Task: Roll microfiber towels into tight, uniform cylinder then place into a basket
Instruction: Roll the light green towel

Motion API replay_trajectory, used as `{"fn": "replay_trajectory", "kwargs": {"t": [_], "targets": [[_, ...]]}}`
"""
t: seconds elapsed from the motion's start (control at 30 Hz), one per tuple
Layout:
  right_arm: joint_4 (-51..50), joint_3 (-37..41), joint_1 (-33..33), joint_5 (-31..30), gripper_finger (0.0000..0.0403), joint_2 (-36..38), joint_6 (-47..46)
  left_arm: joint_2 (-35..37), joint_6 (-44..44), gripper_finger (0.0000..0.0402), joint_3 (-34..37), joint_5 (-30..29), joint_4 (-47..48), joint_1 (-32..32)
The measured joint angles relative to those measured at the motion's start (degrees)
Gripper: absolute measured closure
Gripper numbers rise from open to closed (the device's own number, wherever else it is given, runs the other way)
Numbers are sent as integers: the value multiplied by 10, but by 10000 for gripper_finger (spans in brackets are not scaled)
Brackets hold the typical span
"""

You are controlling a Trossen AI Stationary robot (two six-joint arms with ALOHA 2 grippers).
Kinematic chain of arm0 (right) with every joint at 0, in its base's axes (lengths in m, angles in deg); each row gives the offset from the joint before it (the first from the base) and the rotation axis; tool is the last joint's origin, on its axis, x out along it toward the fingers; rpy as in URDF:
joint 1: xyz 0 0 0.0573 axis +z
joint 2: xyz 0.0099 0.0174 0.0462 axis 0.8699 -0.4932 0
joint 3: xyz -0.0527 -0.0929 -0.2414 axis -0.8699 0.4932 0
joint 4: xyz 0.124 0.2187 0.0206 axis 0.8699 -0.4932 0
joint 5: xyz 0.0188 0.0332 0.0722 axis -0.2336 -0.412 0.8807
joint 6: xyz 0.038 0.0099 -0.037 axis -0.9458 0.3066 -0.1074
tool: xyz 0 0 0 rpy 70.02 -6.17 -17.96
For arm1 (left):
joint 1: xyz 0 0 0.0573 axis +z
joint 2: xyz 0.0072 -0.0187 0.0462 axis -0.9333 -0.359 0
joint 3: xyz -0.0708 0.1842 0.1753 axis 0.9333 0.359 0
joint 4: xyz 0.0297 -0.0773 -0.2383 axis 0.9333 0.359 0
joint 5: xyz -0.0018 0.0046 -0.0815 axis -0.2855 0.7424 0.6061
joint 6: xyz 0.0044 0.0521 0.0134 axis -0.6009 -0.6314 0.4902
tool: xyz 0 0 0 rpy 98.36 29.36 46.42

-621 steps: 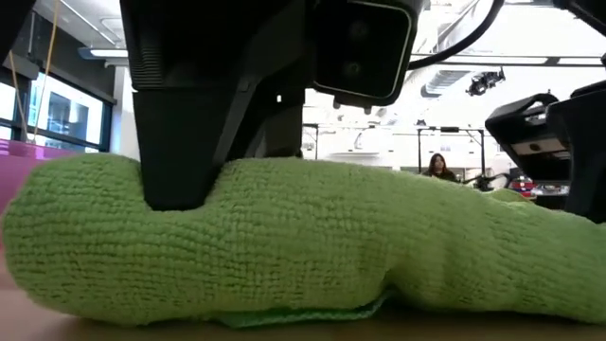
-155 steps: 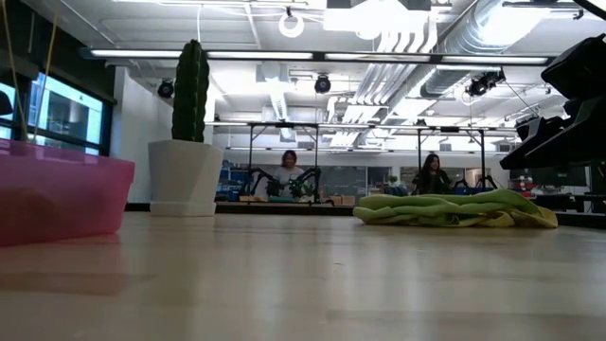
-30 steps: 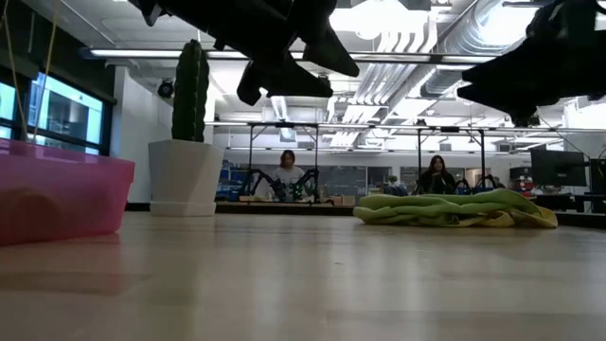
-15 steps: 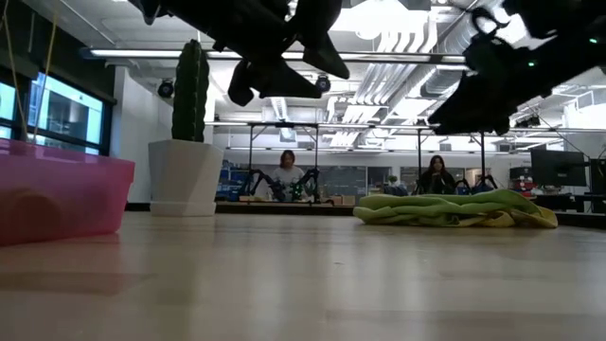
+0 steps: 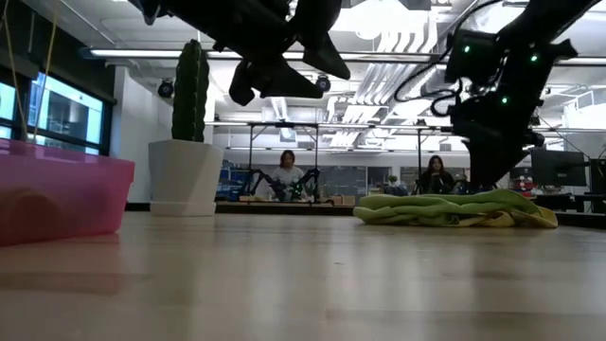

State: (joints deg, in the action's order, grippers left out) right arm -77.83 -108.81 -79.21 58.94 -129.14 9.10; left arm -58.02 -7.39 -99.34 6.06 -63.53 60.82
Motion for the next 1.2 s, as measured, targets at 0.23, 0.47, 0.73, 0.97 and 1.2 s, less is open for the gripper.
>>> {"fn": "replay_trajectory", "kwargs": {"t": [0.23,0.47,0.73,0.97,1.2], "targets": [[-7,-1,-38,11,210,-37,22,0,-4,167,0,54,0,-1],[-13,-1,-51,104,210,-41,69,0,-4,167,0,92,0,-1],[-13,-1,-51,111,275,-41,106,0,-5,167,0,95,1,-1],[-12,-1,-50,118,394,-41,164,0,-5,167,0,95,2,-1],[4,-12,-30,122,400,-8,182,0,-21,167,0,93,2,-1]]}}
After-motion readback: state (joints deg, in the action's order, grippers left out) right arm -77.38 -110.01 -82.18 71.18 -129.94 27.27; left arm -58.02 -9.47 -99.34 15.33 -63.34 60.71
